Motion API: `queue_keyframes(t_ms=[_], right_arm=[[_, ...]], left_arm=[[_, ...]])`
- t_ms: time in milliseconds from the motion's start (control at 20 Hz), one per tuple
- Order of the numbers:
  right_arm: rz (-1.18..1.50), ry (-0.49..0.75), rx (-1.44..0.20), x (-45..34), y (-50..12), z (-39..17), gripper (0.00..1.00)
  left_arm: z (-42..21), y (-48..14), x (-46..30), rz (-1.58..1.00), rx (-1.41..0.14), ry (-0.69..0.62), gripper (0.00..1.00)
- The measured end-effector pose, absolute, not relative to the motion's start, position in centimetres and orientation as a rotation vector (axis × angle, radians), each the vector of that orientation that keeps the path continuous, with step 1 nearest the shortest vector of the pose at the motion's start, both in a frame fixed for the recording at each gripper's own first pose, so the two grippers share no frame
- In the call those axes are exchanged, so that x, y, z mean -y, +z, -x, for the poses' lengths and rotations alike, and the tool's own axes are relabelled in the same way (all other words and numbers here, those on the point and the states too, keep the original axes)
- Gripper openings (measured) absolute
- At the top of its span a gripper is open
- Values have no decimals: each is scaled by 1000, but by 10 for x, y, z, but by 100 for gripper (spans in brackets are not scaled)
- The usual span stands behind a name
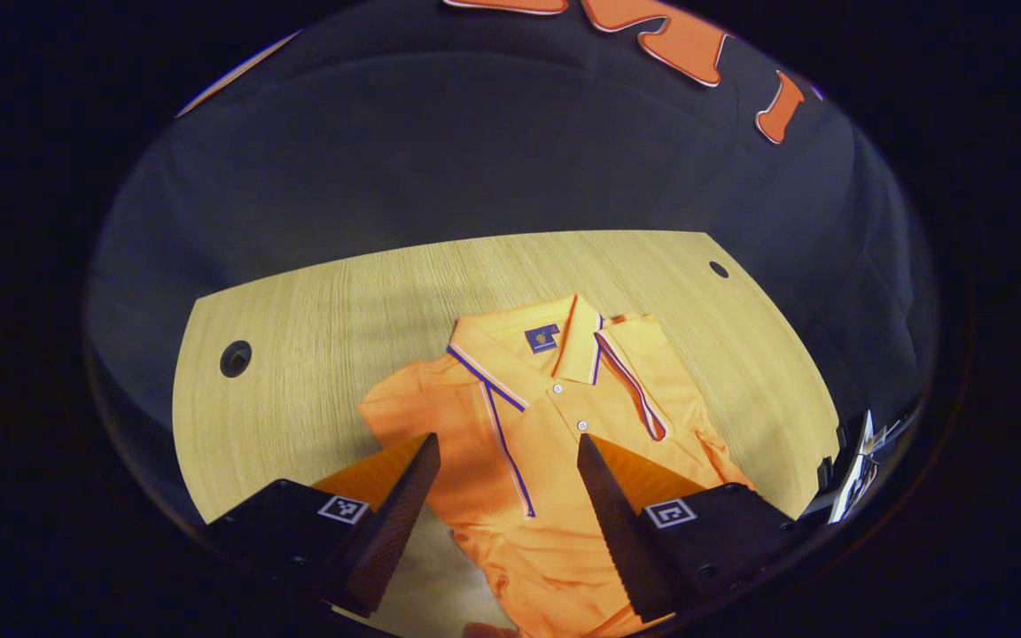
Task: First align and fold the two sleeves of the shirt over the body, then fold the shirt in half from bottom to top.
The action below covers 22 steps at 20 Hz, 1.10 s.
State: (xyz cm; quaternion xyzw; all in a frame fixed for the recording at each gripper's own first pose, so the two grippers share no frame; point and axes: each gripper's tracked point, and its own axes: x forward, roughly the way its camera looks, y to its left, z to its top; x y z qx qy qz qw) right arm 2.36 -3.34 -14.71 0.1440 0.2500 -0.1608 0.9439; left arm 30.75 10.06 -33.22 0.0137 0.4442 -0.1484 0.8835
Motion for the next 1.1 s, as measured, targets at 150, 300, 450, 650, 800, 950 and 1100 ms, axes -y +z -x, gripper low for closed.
queue_keyframes(t_ms=[150, 300, 450, 650, 800, 950, 1100], right_arm=[[-260, -311, -466, 34, -147, -28, 99], [-219, -268, -432, 31, -147, -33, 99], [-212, -216, -400, 27, -139, -40, 99], [-172, -152, -317, 21, -119, -49, 99], [-159, -69, -289, 8, -118, -51, 98], [-130, -17, -254, 3, -116, -48, 98], [-94, 20, -186, 0, -111, -41, 99]], left_arm=[[-296, -299, -99, -6, -823, -282, 98], [-273, -253, -101, -18, -697, -239, 98], [-245, -205, -101, -8, -580, -206, 98], [-208, -155, -100, -10, -449, -149, 98], [-178, -130, -105, -11, -358, -100, 97], [-150, -102, -105, -7, -256, -47, 97], [-115, -76, -112, -12, -136, 6, 97]])
